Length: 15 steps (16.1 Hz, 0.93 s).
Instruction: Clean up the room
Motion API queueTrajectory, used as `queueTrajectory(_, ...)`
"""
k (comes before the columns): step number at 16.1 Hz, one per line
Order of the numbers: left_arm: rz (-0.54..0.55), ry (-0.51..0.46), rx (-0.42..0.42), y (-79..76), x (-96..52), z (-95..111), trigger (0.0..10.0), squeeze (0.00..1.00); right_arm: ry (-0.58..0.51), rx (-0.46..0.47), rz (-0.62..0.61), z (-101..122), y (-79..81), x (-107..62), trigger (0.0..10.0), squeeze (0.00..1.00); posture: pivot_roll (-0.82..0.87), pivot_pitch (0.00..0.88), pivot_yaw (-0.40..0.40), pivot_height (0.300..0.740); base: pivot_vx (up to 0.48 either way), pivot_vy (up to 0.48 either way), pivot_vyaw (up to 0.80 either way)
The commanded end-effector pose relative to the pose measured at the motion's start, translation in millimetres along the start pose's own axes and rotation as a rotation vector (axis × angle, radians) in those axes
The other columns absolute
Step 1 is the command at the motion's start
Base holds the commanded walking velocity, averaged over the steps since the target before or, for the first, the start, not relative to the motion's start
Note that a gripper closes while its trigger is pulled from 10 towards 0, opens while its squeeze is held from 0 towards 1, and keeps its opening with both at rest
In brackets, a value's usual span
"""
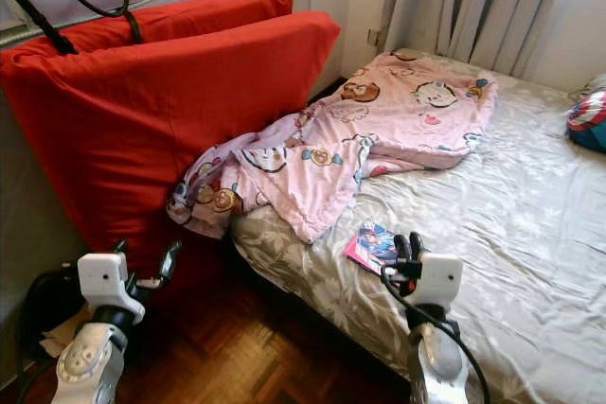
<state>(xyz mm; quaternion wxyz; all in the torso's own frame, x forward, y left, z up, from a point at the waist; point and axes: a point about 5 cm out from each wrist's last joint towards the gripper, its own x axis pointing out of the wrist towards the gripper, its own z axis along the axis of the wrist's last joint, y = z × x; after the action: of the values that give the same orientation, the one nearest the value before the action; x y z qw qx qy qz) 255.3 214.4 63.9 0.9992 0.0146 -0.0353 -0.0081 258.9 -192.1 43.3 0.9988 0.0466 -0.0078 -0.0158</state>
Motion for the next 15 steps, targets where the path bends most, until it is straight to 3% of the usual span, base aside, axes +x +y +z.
queueTrajectory(1, -0.019, -0.005, 0.009, -3.7, -1.6, 6.5, 10.0, 0.00, 0.013, 0.004, -0.029, 0.5, -3.1, -6.3, 10.0, 0.00, 0.09, 0.000, -0.041, 0.740, 0.000, 0.000, 0.00)
queueTrajectory(6, -0.034, -0.007, 0.005, -7.8, -3.9, 16.5, 10.0, 0.00, 0.017, 0.016, -0.089, 7.3, -12.6, -15.8, 10.0, 0.00, 0.06, 0.000, -0.028, 0.740, 0.000, 0.000, 0.00)
queueTrajectory(11, -0.021, 0.021, 0.001, -4.6, -7.2, 20.0, 10.0, 0.00, 0.068, 0.019, -0.068, 6.9, -1.1, -14.8, 10.0, 0.00, 0.06, 0.000, -0.030, 0.740, 0.000, 0.000, 0.00)
queueTrajectory(15, -0.018, 0.045, -0.003, -7.1, -9.6, 17.8, 10.0, 0.00, 0.089, 0.019, -0.064, 7.6, -1.2, -14.1, 10.0, 0.00, 0.05, 0.000, -0.028, 0.740, 0.000, 0.000, -0.77)
